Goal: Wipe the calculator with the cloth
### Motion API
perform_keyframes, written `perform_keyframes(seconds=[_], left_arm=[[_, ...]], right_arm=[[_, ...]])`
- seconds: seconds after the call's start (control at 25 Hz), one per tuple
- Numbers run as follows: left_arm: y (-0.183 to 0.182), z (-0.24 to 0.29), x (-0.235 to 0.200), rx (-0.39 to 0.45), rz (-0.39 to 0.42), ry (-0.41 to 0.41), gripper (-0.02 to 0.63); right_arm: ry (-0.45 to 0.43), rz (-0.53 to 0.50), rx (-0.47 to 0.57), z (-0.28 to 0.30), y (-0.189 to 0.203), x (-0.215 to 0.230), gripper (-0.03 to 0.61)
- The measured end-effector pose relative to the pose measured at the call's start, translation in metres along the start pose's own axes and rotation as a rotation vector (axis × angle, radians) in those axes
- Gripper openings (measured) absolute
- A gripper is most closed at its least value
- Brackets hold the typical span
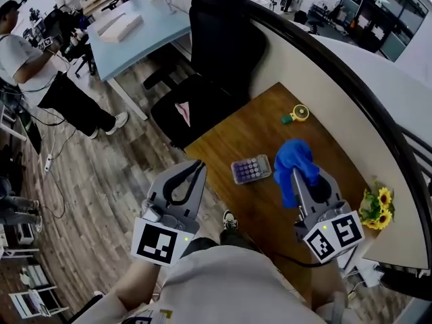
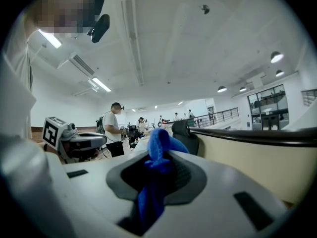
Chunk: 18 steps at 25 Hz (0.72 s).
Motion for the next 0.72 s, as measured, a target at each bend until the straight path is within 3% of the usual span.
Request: perform_keyframes(seconds=[0.4, 0.6, 0.64, 0.72], left_arm=[[0.009, 0.031, -0.014, -0.043, -0.038, 0.035, 0.017], [0.024, 0.047, -0.025, -0.072, -0.033, 0.121, 0.018], [0.029, 0.052, -0.026, -0.08, -0.026, 0.149, 0.035], [0.041, 0.062, -0.029, -0.111, 0.007, 0.209, 0.129]], right_arm=[[0.007, 0.025, -0.05, 0.024, 0.013, 0.017, 0.075], [0.026, 0.038, -0.092, 0.039, 0.025, 0.016, 0.077], [0.03, 0.045, -0.104, 0.043, 0.029, 0.016, 0.077], [0.031, 0.056, -0.128, 0.051, 0.037, 0.013, 0.077]])
Point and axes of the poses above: the fingertips, and each gripper's own axes: z forward along the fingers, x to its right, y out of its underside, the point moved 7 cm from there along -z, backward along the fingers, and after that the axes turned 15 degrees about -z, right-handed, at the moved point
